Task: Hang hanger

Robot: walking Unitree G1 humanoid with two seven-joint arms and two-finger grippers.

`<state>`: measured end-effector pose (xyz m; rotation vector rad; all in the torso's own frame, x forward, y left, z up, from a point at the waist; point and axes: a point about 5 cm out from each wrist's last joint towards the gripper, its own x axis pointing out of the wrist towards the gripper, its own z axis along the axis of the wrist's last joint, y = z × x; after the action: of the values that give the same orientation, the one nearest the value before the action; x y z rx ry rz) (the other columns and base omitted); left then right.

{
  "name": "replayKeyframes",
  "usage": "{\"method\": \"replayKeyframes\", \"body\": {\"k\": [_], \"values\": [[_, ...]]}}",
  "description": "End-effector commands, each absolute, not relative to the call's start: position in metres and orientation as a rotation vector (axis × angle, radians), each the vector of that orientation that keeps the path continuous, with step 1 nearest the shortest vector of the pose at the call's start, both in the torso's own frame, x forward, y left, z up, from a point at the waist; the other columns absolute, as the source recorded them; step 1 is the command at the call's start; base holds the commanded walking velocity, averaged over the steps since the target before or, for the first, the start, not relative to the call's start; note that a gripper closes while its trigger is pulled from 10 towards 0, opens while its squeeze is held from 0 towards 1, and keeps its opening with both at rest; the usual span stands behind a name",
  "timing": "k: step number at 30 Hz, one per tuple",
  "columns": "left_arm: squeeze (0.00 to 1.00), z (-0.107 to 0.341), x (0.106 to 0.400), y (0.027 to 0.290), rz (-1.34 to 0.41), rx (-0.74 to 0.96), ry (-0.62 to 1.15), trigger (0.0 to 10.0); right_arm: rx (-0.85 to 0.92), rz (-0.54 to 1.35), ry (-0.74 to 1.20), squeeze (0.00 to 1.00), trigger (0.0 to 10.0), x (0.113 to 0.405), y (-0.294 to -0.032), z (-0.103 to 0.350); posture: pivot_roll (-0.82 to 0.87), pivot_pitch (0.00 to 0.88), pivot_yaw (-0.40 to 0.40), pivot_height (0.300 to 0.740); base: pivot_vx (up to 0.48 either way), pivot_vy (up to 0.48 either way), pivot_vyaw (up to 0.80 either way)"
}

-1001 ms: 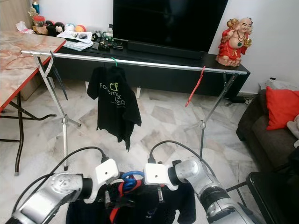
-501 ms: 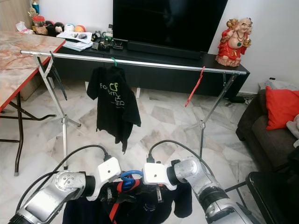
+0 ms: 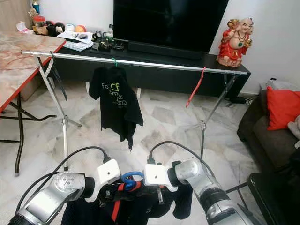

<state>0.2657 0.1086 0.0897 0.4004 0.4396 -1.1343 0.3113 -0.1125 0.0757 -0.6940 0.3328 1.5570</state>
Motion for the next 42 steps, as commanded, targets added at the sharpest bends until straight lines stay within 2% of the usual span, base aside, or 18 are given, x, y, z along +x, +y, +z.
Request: {"method": "replayKeyframes", "body": {"k": [1, 18, 19, 20, 21, 22, 23, 26, 27, 28, 42], "values": [[0.00, 0.094, 0.268, 0.101, -1.157, 0.422, 0.410, 0.0, -0.682, 1.541, 0.272, 0.00, 0.0, 0.315, -0.112, 0.084, 0.21, 0.000, -0.149, 0.740, 0.000, 0.000, 0.00], [0.00, 0.093, 0.270, 0.106, -1.147, 0.429, 0.415, 0.0, -0.693, 1.522, 0.283, 0.00, 0.0, 0.316, -0.113, 0.084, 0.21, 0.000, -0.146, 0.740, 0.000, 0.000, 0.00], [0.00, 0.094, 0.271, 0.107, -1.146, 0.431, 0.415, 0.0, -0.693, 1.523, 0.284, 0.00, 1.0, 0.316, -0.113, 0.083, 0.22, 0.000, -0.144, 0.740, 0.000, 0.000, 0.00], [0.00, 0.094, 0.271, 0.107, -1.146, 0.432, 0.415, 0.0, -0.694, 1.523, 0.284, 0.00, 1.0, 0.316, -0.113, 0.083, 0.22, 0.000, -0.144, 0.740, 0.000, 0.000, 0.00], [0.00, 0.094, 0.271, 0.107, -1.147, 0.432, 0.416, 0.0, -0.698, 1.521, 0.284, 0.00, 4.2, 0.316, -0.113, 0.083, 0.22, 0.000, -0.145, 0.740, 0.000, 0.000, 0.00], [0.00, 0.093, 0.270, 0.107, -1.147, 0.431, 0.416, 0.0, -0.700, 1.519, 0.284, 0.00, 4.2, 0.316, -0.113, 0.083, 0.22, 0.000, -0.145, 0.740, 0.000, 0.000, 0.00], [0.00, 0.093, 0.270, 0.106, -1.151, 0.429, 0.417, 0.0, -0.702, 1.516, 0.286, 0.00, 10.0, 0.316, -0.114, 0.082, 0.22, 0.000, -0.142, 0.740, 0.000, 0.000, 0.00], [0.00, 0.092, 0.268, 0.105, -1.159, 0.426, 0.420, 0.0, -0.697, 1.526, 0.299, 0.00, 10.0, 0.316, -0.113, 0.082, 0.22, 0.000, -0.139, 0.740, 0.000, 0.000, 0.00], [0.00, 0.091, 0.267, 0.105, -1.163, 0.428, 0.424, 0.0, -0.682, 1.536, 0.304, 0.47, 10.0, 0.315, -0.112, 0.082, 0.22, 0.000, -0.139, 0.740, 0.000, 0.000, 0.00], [0.00, 0.091, 0.267, 0.106, -1.163, 0.429, 0.426, 0.0, -0.670, 1.541, 0.307, 1.00, 10.0, 0.315, -0.112, 0.082, 0.21, 0.000, -0.130, 0.740, 0.000, 0.000, 0.00], [0.00, 0.089, 0.265, 0.118, -1.164, 0.465, 0.464, 0.0, -0.635, 1.601, 0.325, 1.00, 10.0, 0.306, -0.109, 0.076, 0.22, 0.000, -0.071, 0.740, 0.000, 0.000, 0.00]]}}
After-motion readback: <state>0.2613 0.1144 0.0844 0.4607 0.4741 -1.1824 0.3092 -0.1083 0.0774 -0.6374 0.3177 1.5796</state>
